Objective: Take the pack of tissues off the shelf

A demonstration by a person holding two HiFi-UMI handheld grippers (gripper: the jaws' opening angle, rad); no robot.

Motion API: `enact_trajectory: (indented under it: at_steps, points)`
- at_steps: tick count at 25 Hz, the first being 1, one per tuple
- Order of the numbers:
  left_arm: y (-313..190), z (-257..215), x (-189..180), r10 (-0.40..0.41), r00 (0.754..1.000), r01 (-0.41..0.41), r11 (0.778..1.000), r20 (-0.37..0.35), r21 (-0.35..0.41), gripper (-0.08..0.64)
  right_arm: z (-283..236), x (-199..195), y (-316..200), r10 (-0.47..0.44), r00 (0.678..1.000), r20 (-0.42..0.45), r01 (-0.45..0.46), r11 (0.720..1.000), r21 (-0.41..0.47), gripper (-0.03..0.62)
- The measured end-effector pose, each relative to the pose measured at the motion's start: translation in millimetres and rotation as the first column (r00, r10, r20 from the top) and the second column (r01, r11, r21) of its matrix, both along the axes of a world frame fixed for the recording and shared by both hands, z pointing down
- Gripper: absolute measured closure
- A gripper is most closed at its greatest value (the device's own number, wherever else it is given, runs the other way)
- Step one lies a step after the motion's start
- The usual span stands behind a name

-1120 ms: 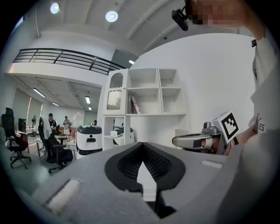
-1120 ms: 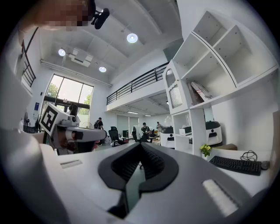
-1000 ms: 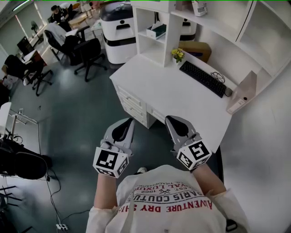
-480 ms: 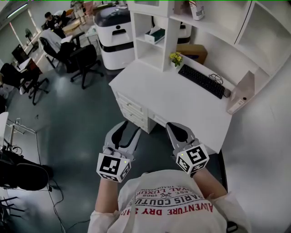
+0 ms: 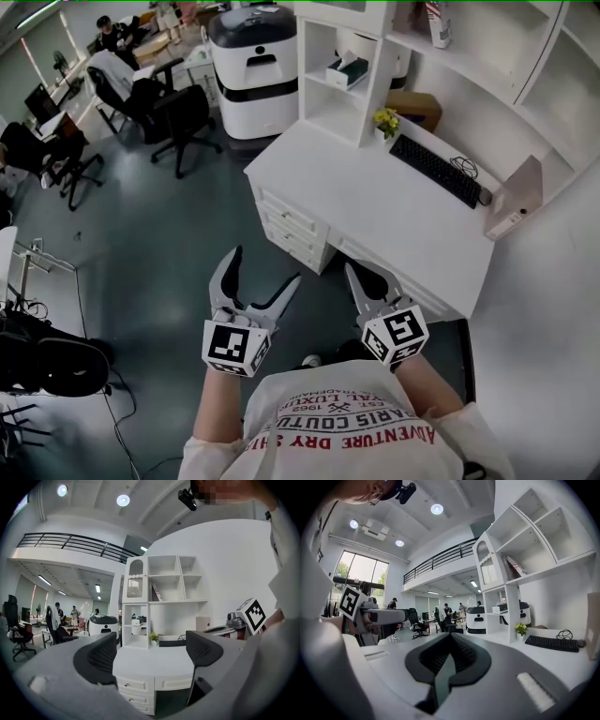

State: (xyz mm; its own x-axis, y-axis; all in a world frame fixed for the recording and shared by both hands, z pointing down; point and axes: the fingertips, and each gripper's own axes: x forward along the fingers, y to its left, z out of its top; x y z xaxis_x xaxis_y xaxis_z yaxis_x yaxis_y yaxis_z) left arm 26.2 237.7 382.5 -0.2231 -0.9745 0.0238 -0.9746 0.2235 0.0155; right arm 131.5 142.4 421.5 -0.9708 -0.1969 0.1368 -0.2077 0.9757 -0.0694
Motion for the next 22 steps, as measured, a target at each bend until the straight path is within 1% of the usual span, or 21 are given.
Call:
enact_trajectory:
  at_steps: [3,6,12,17,22]
  points:
    - [-3.3,14.4,-13.8,0.012,0.999,-0.012,1.000,-0.037,-0.017,0.095,5.3,-17.0,-3.4,-0.002,1.000,-0.012,0.002,1.000,-0.001,0.592]
    - [-14.1,24.2,-34.3,0.004,0.998,-0.006,0.999,-0.062,-0.035,0.095,8.9,-35.0,-16.5,-0.003,1.000,-0.017,0.003,1.000,-0.002,0.592]
    - [-57.5,34.6,-79.9,0.000,0.999,-0.003,0.999,-0.053,-0.053,0.097,20.3,-80.5,-67.9,0.015,1.000,-0.012,-0.015,1.000,-0.019,0.592]
    - [-109.8,40.3,-133.2,-0.008,0.998,0.003,0.996,-0.060,-0.092,0.097,18.2,-128.9,-123.3,0.033,0.999,-0.004,-0.033,0.999,-0.012,0.592]
    - [-184.1,31.9,-187.4,0.024,0.999,-0.028,0.995,-0.048,-0.092,0.097,9.8,-176.9,-193.5,0.079,0.997,0.004,-0.079,0.997,0.008,0.592]
